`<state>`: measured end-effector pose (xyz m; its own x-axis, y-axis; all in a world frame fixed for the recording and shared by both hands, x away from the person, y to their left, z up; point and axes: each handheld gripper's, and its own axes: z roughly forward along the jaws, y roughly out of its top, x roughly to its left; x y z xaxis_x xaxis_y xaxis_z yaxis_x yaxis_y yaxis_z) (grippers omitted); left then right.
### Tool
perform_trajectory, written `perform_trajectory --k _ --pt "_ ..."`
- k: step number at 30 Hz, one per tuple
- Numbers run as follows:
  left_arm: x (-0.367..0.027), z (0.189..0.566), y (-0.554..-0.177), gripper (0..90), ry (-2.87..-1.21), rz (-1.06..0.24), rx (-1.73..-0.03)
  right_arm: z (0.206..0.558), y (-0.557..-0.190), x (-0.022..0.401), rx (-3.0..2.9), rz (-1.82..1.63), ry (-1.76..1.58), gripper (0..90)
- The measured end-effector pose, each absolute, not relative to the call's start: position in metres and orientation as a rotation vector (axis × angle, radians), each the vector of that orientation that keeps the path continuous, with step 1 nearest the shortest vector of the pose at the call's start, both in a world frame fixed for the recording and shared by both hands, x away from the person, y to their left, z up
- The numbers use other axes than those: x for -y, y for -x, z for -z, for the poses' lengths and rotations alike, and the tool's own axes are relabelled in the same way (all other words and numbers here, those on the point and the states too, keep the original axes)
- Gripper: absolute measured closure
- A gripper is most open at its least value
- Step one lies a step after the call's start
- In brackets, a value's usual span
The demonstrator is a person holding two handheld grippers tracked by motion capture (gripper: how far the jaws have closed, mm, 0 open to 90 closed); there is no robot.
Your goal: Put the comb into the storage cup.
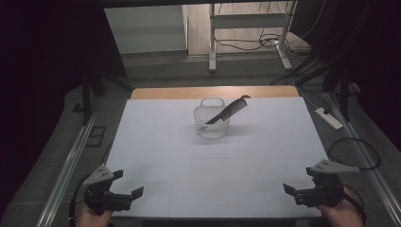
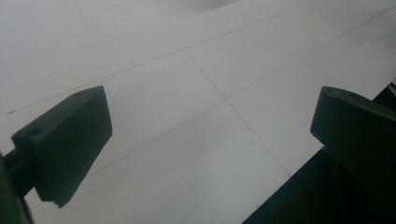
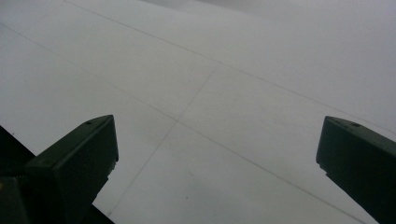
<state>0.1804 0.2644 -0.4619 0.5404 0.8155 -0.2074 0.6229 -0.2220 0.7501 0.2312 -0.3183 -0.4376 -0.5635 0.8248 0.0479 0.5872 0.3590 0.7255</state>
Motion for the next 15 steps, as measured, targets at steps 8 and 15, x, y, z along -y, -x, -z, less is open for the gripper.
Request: perform_trajectory --k 8,15 --pt "-0.264 0.462 -0.180 0.0 -1.941 -0.294 -1.171 0.436 -0.220 0.329 -2.251 -1.029 -1.294 0.0" --pt "-0.264 0.462 -0.180 0.0 -1.943 -0.301 -1.173 0.435 -0.215 0.333 -2.235 -0.987 -1.312 0.0"
